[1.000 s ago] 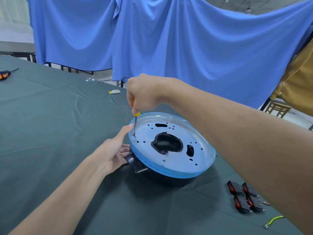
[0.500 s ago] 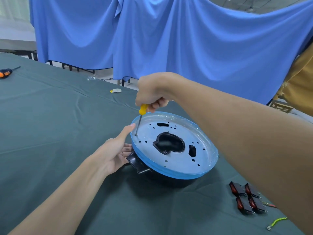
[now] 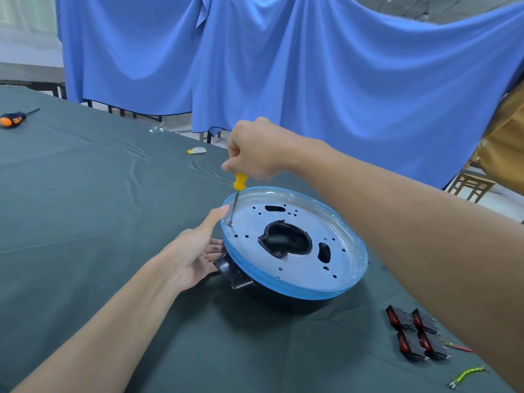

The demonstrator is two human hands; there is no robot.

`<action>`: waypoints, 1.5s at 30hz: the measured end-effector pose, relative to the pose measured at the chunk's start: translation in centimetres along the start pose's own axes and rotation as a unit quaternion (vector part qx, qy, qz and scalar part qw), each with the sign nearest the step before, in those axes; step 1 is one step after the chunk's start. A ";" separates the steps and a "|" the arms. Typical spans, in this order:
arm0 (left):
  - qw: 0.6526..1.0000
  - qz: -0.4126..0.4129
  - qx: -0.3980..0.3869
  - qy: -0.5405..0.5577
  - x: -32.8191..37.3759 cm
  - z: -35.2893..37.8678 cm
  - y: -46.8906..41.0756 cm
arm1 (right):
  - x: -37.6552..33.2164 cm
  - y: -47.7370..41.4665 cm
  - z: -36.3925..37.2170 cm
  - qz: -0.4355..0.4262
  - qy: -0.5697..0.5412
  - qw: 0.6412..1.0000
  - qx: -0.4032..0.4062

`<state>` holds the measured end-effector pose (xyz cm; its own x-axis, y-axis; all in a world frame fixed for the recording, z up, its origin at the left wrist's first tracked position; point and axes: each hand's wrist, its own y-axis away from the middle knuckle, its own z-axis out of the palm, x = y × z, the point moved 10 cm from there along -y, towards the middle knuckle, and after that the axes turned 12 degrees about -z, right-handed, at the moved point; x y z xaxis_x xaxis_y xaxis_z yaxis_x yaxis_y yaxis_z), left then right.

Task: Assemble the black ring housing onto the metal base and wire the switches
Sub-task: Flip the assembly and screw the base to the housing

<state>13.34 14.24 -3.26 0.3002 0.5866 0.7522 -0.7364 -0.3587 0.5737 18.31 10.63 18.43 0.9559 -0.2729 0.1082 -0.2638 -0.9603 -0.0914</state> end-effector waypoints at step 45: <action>0.835 0.283 0.124 -0.454 6.3 1.9 8.2 | -2.4 4.4 1.2 -0.028 -0.012 0.999 -0.043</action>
<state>10.37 13.57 6.80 0.3655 -0.4814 0.7967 -0.8018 -0.5975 0.0068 15.03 7.11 16.62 0.9719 -0.2189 0.0862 -0.2196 -0.9756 -0.0014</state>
